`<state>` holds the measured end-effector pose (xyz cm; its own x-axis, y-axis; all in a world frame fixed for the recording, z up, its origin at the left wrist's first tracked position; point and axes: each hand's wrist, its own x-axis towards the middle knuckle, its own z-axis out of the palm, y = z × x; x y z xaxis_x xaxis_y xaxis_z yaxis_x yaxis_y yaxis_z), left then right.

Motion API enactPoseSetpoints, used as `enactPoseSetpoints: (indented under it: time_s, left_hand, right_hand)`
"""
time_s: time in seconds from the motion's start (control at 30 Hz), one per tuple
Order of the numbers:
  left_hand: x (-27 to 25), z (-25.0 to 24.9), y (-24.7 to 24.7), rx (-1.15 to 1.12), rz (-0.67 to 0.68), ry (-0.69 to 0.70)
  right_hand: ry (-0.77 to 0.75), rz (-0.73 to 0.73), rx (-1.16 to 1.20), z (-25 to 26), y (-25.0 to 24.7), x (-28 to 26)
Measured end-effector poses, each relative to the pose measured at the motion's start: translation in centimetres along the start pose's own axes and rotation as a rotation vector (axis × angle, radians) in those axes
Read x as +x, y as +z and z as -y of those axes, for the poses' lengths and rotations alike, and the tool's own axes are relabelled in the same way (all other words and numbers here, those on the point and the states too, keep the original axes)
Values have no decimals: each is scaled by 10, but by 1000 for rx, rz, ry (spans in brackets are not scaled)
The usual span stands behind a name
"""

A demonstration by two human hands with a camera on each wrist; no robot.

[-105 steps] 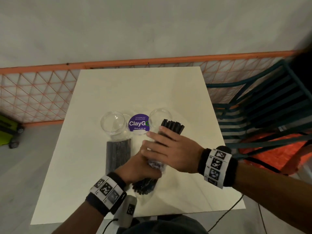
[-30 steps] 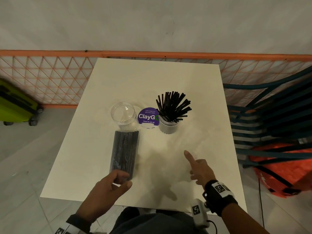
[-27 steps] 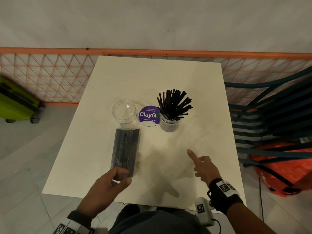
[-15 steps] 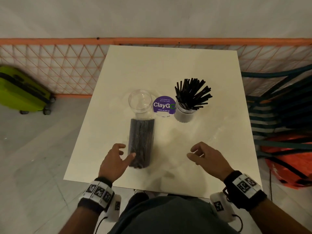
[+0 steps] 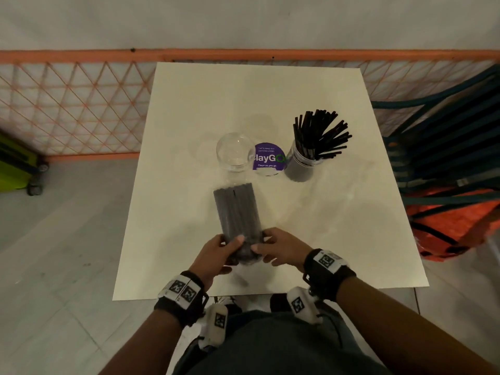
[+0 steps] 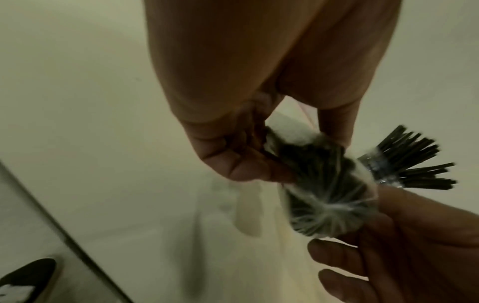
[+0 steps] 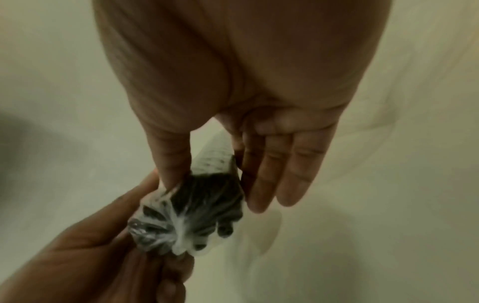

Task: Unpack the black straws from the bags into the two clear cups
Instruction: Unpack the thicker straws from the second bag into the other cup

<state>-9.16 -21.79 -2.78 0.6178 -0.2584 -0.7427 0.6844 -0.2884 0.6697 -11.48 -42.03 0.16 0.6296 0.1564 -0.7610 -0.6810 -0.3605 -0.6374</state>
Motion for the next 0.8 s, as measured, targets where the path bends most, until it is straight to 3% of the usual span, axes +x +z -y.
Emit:
enactPoseSetpoints:
  time_s: [0.13, 0.3, 0.6, 0.8]
  left_hand:
    - [-21, -22, -16, -34, 104, 54]
    - [-36, -46, -26, -34, 156, 152]
    - [-60, -78, -23, -22, 121, 397]
    - [-75, -116, -18, 75, 102, 547]
  right_hand:
    - [-43, -141, 302, 10, 1, -27]
    - [-138, -228, 374, 29, -6, -40]
    - [-294, -256, 219, 56, -19, -44]
    - [-377, -312, -222, 62, -24, -41]
